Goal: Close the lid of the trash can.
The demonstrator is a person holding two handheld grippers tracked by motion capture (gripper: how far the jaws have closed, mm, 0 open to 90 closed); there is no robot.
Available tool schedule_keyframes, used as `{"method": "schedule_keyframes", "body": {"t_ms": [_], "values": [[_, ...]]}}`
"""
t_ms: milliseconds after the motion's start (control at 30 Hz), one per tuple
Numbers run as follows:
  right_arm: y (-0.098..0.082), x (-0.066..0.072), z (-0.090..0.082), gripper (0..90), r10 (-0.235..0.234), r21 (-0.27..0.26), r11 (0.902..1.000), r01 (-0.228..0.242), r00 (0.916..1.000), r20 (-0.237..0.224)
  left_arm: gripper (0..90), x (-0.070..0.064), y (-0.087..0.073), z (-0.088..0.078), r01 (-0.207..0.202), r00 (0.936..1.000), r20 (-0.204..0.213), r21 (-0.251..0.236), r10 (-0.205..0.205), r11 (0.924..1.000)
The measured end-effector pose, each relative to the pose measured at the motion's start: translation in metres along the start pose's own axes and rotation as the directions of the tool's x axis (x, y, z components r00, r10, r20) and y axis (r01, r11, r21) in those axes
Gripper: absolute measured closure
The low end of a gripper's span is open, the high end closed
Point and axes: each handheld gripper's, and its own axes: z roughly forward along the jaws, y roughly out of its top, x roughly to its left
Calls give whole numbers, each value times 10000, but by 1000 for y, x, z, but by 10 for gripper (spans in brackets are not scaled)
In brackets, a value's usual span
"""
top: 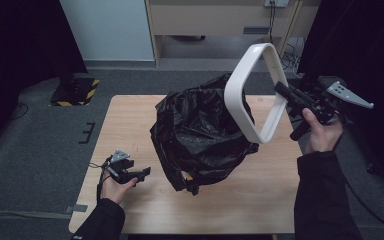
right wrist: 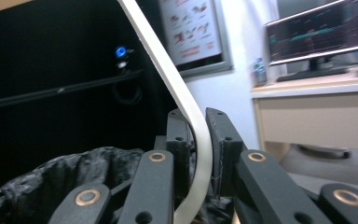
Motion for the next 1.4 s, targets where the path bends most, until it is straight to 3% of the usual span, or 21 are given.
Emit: {"method": "schedule_keyframes", "body": {"t_ms": [33,233,400,600,633,767,800,833,1000,1200,1400], "values": [[1,4,12,803,-41,392,9992,54,9995,-323,188,0,0,-1,28,10000,-15,-34,-28,10000],[2,9,40,803,-22,1372,9904,178,9936,-1127,189,1,1,-2,98,9999,-23,-135,-99,9999],[2,12,60,802,-315,2240,9726,627,9896,-1403,191,2,2,-4,140,9999,-42,-289,-141,9995],[1,16,75,798,-483,2649,9596,948,9830,-1769,193,2,3,-7,190,9997,-114,-490,-196,9986],[1,18,82,798,-662,2908,9494,1187,9807,-1839,194,2,4,-9,181,9997,-163,-670,-192,9976],[-1,17,92,797,-979,3304,9305,1582,9765,-1918,194,2,5,-12,230,9993,-265,-937,-256,9953],[-1,17,92,797,-979,3304,9305,1582,9765,-1918,194,2,5,-12,230,9993,-265,-937,-256,9953],[-3,17,97,795,-1093,3530,9193,1739,9746,-1954,196,3,5,-12,238,9992,-295,-941,-267,9953],[-7,17,107,781,-1166,3787,9060,1891,9715,-2062,198,2,7,-14,282,9991,-292,-1110,-316,9934],[-12,18,116,767,-1377,3893,8968,2103,9688,-2062,205,2,8,-17,238,9990,-330,-1409,-287,9897],[-15,19,119,741,-1299,3822,9016,2028,9695,-2080,211,2,12,-23,249,9986,-412,-1740,-326,9844]]}}
